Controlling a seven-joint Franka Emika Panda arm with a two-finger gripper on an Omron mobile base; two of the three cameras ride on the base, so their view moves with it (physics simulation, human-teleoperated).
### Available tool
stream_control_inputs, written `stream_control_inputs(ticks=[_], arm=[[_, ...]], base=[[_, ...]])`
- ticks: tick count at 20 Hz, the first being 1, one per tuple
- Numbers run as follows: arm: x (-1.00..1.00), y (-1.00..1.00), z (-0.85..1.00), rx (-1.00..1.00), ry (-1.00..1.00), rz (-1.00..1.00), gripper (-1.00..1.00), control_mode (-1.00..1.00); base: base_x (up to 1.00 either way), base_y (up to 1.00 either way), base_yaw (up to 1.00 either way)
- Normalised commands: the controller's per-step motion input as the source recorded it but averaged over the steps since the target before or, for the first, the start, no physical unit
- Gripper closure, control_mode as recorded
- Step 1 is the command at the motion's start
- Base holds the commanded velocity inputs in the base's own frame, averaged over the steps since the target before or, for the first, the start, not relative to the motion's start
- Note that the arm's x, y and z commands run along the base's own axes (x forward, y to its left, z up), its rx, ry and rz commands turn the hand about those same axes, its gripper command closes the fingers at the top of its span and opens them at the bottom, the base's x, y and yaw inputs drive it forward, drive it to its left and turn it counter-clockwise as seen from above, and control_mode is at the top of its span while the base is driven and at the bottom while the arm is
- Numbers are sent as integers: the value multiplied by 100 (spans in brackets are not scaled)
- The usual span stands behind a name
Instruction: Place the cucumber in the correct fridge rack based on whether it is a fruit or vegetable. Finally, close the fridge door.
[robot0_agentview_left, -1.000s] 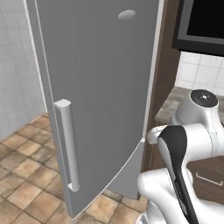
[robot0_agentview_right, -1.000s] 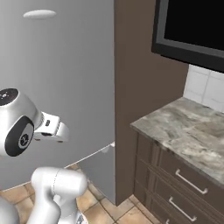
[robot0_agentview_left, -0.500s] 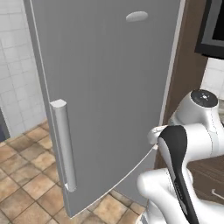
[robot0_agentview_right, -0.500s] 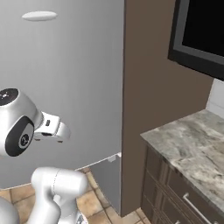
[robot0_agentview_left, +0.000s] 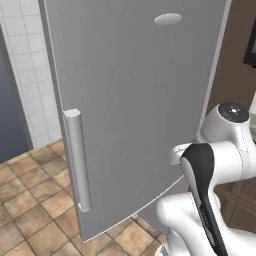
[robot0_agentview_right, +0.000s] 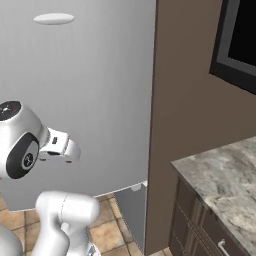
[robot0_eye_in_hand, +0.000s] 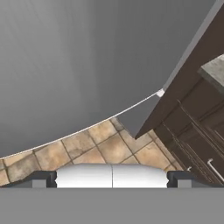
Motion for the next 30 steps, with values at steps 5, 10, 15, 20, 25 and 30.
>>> stream_control_inputs(ticks=[5,10,15,20,25,30], arm=[[0,0,0,0,0,0,-100,100],[0,0,0,0,0,0,-100,100],[55,-3,0,11,-6,6,-100,-100],[60,0,0,6,-14,0,-100,-100],[39,3,0,2,-17,0,-100,-100],[32,0,0,2,-14,0,-100,-100]], base=[[0,-12,9],[5,-19,9],[0,0,0],[0,0,0],[0,0,0],[0,0,0]])
